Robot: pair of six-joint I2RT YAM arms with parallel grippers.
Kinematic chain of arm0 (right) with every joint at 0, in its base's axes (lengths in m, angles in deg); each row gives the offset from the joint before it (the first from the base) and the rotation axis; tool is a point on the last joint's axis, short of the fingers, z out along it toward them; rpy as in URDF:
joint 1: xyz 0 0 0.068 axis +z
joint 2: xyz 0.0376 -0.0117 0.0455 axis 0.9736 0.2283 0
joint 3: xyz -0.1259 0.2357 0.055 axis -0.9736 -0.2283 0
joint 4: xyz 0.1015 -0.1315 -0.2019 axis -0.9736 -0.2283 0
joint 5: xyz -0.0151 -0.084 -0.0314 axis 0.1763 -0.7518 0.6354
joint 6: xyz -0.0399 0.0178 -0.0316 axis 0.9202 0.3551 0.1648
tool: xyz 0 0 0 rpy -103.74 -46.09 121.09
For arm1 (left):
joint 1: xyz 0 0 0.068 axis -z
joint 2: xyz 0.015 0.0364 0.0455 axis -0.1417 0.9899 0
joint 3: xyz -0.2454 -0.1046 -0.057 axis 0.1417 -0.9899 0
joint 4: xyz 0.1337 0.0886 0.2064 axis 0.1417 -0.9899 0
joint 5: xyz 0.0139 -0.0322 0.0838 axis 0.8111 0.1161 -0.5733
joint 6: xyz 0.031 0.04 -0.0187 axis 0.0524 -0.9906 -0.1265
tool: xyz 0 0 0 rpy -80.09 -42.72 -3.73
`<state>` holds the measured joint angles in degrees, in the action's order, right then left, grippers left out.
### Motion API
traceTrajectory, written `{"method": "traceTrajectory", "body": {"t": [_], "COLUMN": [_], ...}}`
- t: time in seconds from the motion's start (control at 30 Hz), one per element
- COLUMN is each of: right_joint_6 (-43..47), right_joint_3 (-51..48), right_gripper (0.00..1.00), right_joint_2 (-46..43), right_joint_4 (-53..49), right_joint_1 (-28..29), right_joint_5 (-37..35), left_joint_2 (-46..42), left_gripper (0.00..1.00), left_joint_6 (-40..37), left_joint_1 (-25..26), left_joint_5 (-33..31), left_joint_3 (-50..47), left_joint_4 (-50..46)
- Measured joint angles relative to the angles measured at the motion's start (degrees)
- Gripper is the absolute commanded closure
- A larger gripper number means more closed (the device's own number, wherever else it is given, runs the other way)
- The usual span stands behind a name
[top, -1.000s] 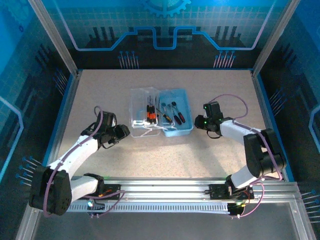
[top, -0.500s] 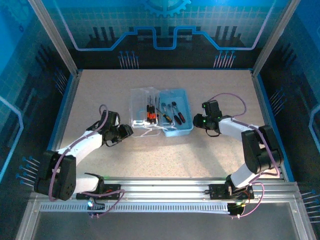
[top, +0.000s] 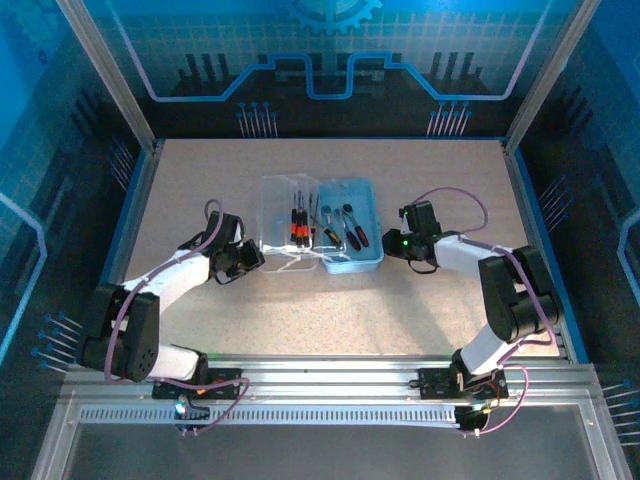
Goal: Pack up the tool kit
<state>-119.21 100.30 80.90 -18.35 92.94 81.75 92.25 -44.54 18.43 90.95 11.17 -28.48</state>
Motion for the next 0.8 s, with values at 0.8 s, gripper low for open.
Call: {"method": "traceTrajectory", "body": {"t": [0.8], "right_joint_6": [-2.0], "right_joint_3": [0.2], "right_gripper": [0.76], "right_joint_2": [3.6], "right_joint_4": [4.2], "right_joint_1": [4.5], "right_joint_5": [2.6], "left_joint_2": [-5.1], "left_gripper": [1.00], "left_joint_6": [-6.7], "left_joint_1": [5.9], "left_joint_5": [-13.5], "left_joint_3": [19.1], "left_joint_4": [-24.9]}}
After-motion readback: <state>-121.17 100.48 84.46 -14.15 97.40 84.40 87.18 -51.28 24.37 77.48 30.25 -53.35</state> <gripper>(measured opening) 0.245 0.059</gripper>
